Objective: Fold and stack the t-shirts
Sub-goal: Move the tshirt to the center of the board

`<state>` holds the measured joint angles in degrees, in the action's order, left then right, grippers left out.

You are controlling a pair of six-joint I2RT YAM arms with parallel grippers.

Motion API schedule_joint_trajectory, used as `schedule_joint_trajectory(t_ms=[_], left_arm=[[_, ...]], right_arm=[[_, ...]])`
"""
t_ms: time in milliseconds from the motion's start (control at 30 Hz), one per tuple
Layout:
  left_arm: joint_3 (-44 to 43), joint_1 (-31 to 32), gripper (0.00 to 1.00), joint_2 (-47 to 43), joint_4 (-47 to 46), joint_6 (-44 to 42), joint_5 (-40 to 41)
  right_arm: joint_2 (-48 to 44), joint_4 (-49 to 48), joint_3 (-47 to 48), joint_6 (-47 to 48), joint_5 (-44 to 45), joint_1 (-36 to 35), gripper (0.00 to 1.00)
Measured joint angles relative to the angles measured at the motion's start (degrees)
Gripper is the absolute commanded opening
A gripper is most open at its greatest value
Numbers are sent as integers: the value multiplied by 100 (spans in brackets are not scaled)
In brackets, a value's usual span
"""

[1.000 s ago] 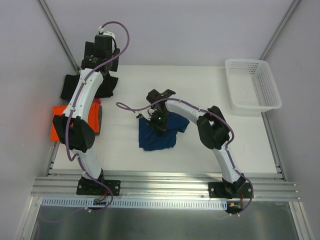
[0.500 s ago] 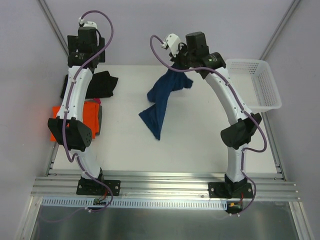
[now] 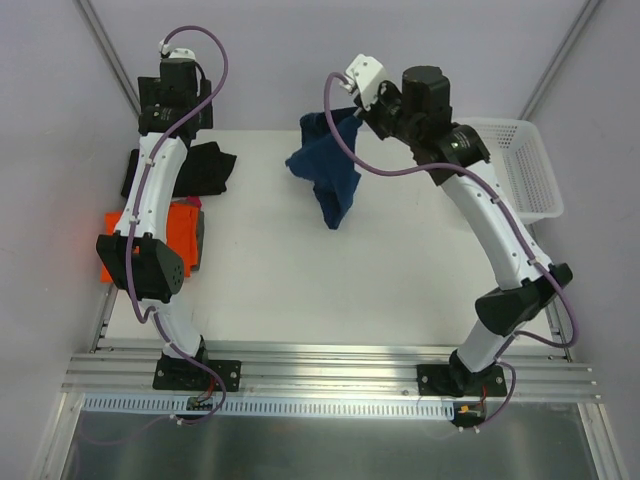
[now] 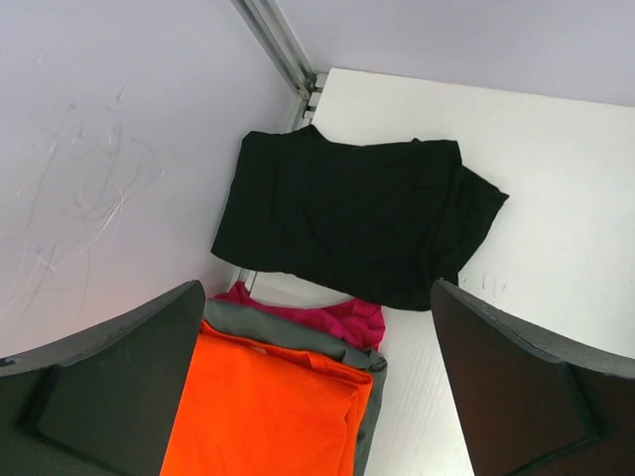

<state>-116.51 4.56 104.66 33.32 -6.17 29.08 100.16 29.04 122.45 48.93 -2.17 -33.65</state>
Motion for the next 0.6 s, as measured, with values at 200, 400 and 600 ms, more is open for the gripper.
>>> schedule_joint_trajectory(t_ms=[200, 400, 600], left_arm=[[0, 0, 99, 9, -2, 101, 0], [-15, 0, 99, 50, 0, 160, -2], [-70, 2, 99, 142, 7, 229, -4]], right_arm=[[-601, 122, -1572, 140, 208, 1027, 1], [-590, 501, -3016, 699, 579, 1390, 1], [-616, 828, -3626, 868, 553, 1287, 1]])
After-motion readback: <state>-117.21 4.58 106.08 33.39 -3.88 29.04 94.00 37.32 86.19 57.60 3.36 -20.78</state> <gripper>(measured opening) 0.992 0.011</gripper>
